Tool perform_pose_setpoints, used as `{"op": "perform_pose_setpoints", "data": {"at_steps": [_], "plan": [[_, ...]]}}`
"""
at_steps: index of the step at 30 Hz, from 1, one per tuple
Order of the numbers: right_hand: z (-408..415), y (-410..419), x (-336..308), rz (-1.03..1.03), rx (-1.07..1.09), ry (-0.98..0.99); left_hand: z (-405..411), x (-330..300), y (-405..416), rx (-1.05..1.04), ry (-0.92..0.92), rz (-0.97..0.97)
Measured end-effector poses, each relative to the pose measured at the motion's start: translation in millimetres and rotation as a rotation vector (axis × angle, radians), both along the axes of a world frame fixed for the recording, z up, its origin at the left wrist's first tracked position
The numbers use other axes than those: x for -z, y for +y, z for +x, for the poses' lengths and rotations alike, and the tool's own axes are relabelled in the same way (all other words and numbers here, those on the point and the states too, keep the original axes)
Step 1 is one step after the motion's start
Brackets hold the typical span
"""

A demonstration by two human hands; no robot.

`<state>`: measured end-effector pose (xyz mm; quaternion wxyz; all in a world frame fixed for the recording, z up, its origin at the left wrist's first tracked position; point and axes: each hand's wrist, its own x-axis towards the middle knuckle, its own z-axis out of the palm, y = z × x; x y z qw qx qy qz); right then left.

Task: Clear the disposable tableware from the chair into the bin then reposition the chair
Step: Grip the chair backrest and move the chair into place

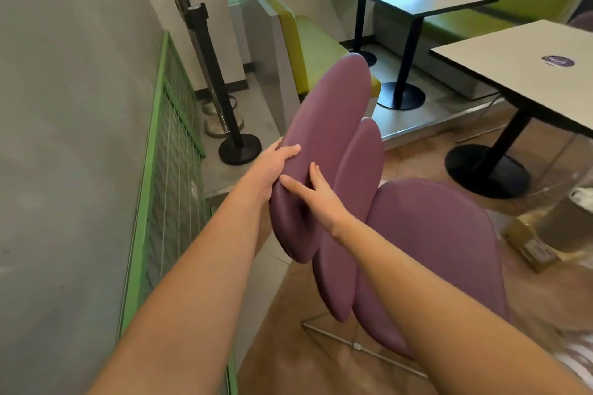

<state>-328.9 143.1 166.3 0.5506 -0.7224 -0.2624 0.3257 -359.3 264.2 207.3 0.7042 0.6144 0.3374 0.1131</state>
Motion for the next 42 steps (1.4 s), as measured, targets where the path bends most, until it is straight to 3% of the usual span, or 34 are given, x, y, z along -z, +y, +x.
{"op": "perform_pose_setpoints", "data": {"at_steps": [8, 17, 21, 24, 27, 31, 35, 42], "plan": [[-25.4, -69.2, -5.3, -0.097, -0.193, 0.006, -54.0, 6.5, -68.8, -0.144, -0.087, -0.062], [-93.0, -132.6, -15.1, -0.104, -0.206, 0.005, -111.6, 8.5, -138.2, -0.328, -0.137, -0.074], [-149.5, -150.0, -2.9, -0.05, -0.005, -0.187, -125.9, 4.8, -137.0, -0.2, 0.023, -0.028], [-176.9, -158.4, 11.7, -0.086, 0.139, -0.41, -125.1, -11.6, -128.5, -0.062, 0.245, 0.077], [-183.3, -152.2, 19.5, -0.078, 0.265, -0.409, -113.6, -22.7, -121.5, -0.043, 0.393, 0.147], [-178.0, -141.7, 24.4, -0.017, 0.255, -0.45, -97.3, -20.7, -119.6, -0.112, 0.303, 0.22], [-171.4, -127.0, 28.7, -0.049, 0.23, -0.476, -96.3, -12.5, -102.2, -0.182, 0.21, 0.169], [-187.4, -85.6, 23.1, -0.106, 0.159, -0.457, -103.6, -11.1, -58.7, -0.189, 0.188, 0.15]]}}
